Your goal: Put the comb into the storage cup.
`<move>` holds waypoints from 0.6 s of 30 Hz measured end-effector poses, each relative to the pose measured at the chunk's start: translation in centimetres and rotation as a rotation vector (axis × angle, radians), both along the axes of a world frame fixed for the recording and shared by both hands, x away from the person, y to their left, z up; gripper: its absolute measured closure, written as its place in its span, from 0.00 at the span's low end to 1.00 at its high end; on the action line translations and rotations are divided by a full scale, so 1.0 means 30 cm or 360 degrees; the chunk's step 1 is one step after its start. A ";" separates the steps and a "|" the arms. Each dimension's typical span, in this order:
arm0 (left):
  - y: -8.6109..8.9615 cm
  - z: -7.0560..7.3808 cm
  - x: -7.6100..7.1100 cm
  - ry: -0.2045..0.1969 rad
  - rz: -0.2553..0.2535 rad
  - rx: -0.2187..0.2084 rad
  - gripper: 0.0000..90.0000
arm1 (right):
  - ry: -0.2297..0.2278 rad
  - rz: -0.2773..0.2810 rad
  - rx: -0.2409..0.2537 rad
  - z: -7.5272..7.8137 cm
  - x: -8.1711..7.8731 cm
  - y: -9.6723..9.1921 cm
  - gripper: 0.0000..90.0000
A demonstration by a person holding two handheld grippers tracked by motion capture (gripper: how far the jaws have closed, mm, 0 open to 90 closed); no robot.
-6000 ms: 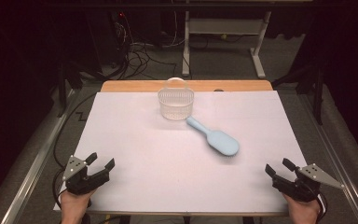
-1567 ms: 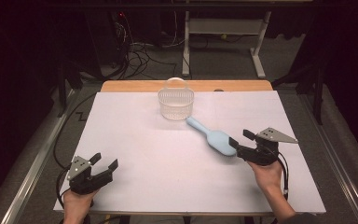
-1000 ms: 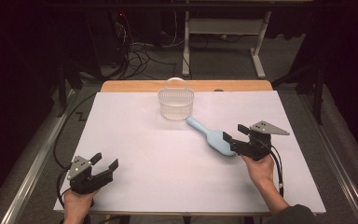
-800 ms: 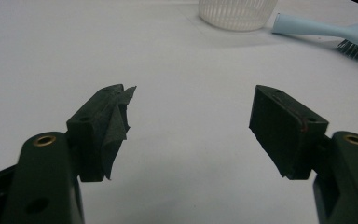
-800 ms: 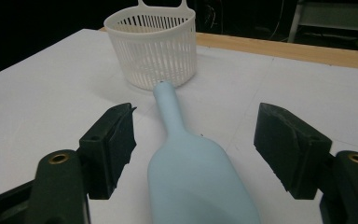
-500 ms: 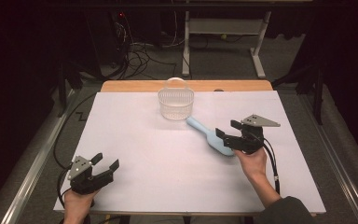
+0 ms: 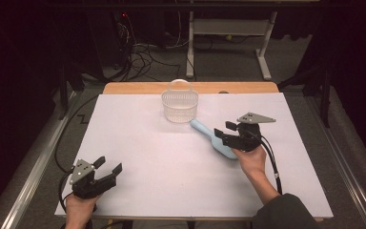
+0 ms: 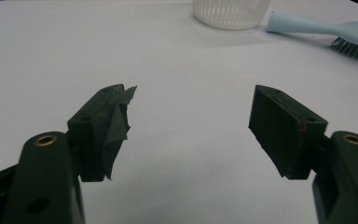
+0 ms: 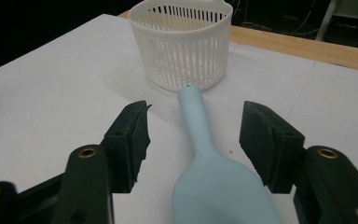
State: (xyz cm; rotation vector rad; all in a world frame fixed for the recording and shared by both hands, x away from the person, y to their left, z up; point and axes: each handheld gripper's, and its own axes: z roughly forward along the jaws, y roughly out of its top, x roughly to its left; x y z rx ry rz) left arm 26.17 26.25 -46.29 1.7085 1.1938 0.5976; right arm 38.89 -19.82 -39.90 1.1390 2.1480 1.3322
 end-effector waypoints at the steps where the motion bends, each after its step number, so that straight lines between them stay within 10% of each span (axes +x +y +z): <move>1: 0.000 0.000 0.000 0.0001 -0.0003 -0.0001 0.32 | 0.0004 0.0001 -0.0004 0.001 0.003 0.004 0.49; 18: 0.000 0.001 -0.001 0.0010 -0.0011 -0.0002 0.32 | 0.0214 -0.0045 -0.0102 0.020 0.083 0.063 0.51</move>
